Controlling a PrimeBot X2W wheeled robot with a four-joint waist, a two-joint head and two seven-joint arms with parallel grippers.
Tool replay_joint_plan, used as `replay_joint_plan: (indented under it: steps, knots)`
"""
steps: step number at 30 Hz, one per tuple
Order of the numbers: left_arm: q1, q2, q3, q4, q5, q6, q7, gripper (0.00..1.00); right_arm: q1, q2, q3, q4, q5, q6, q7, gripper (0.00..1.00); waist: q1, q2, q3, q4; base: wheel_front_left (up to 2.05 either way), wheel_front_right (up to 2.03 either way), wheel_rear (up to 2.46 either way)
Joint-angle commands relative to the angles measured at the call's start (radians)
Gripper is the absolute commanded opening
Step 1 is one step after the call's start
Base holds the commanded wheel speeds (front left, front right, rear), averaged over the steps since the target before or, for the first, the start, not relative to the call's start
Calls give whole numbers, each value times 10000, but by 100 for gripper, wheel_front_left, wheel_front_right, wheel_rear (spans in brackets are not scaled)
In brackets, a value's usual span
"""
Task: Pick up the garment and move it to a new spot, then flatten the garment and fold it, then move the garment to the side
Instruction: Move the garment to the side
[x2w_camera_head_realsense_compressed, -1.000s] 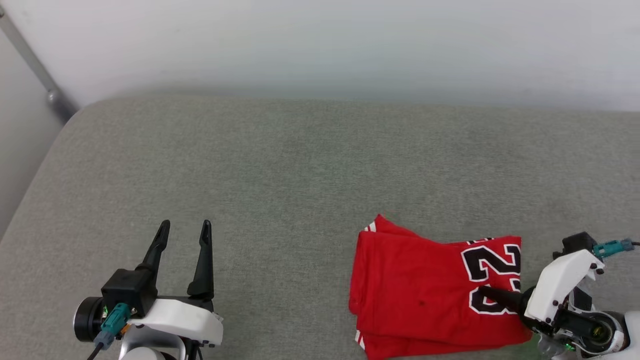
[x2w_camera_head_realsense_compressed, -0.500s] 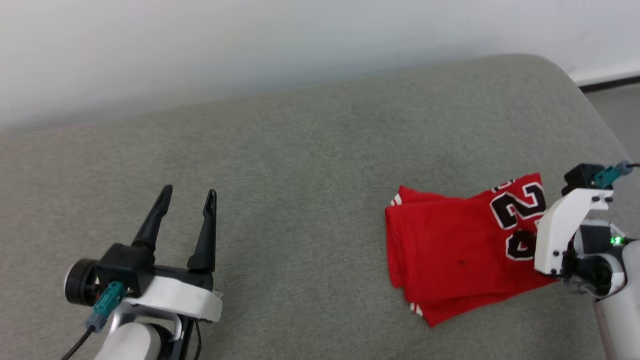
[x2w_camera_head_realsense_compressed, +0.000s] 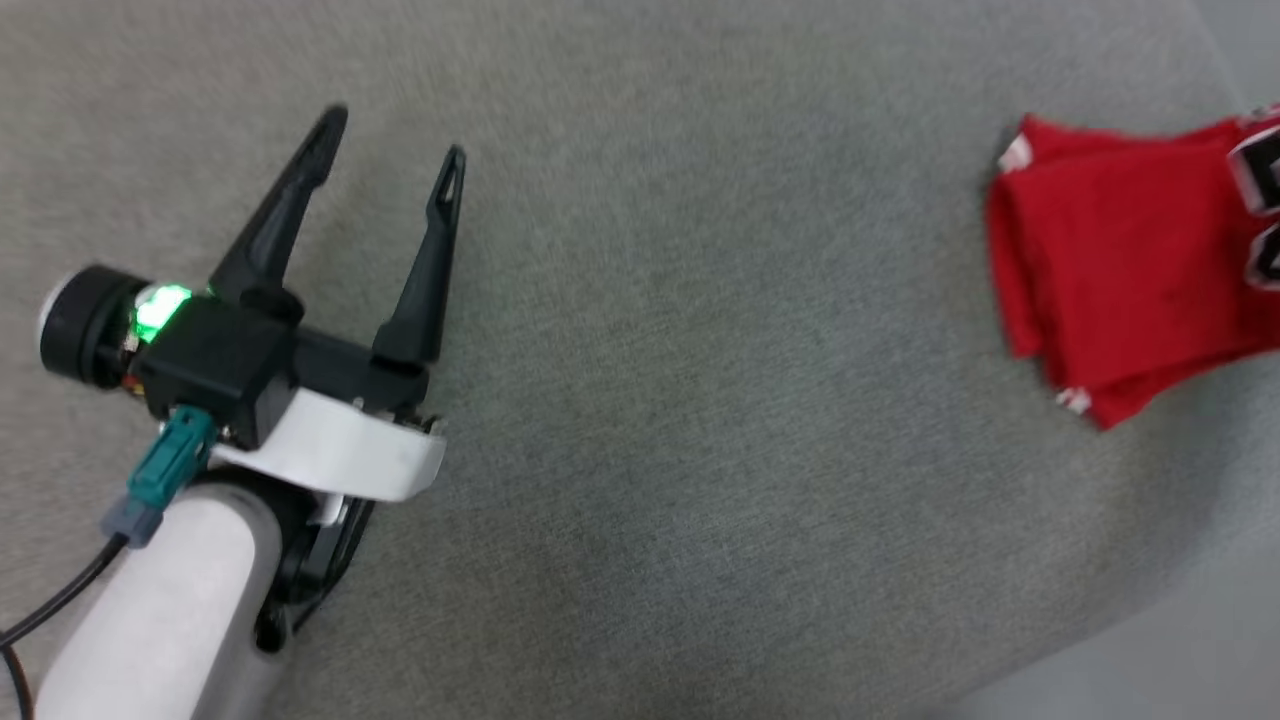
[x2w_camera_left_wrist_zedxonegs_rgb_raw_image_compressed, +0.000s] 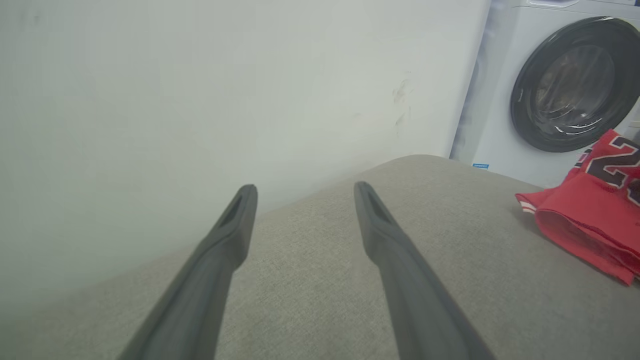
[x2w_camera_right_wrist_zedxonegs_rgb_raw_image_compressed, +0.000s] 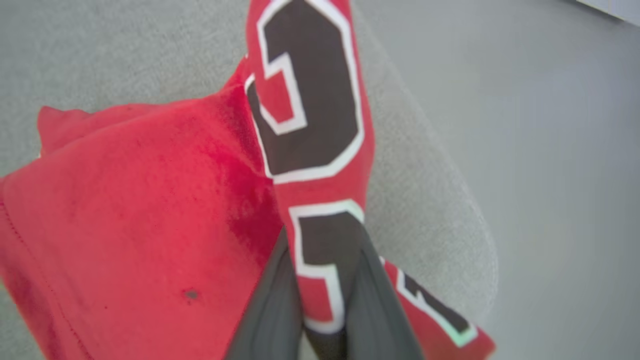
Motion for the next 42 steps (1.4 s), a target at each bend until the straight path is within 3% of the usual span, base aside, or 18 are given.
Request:
replay_joint_plan:
  steps: [1,5,6,7,8,15,20,30,36,42]
  knots:
    - [-405,48,-66,-241,117,-81,163,100,-464,-108,-356,169,-220,-8,-350,0,-2,-1,1289,-252,0,0,0]
    - [-1161,237,-199,-872,462,-177,628,100,-1356,-119,-1249,790,-897,-8,-1624,0,-2,-1,2038,-83,0,0,0]
    - [-1229,274,-216,-940,511,-184,675,100,-1456,-73,-1364,931,-1031,-8,-1852,12,-2,-1,2107,-68,0,0,0]
    - [-1279,292,-240,-992,528,-194,722,100,-1522,9,-1388,1074,-1176,-8,-2068,45,-2,-1,2146,-50,0,0,0]
    - [-1299,306,-257,-1027,548,-204,758,100,-1592,75,-1435,1220,-1293,-8,-2278,100,-2,-1,2170,-40,0,0,0]
    - [-1097,232,-266,-826,438,-113,564,100,-1786,-38,-1819,2360,-2257,-8,-3857,100,-2,-1,1878,-36,0,0,0]
    - [-777,49,-206,-458,235,21,186,100,-1493,-411,-1892,2536,-2298,-8,-4721,100,-2,-1,1272,45,0,0,0]
    - [891,-641,147,759,-533,676,-1122,100,742,-1070,-328,1523,-1203,-8,-5829,100,-2,-1,-969,720,0,0,0]
    - [1892,-1046,220,1502,-979,884,-1571,100,2621,-689,355,399,-720,-8,-6035,100,-2,-1,-2418,1547,0,0,0]
    - [2700,-1198,340,1957,-1248,1063,-1745,100,4113,208,930,-1200,-784,-8,-5904,100,-2,-1,-3373,2402,0,0,0]
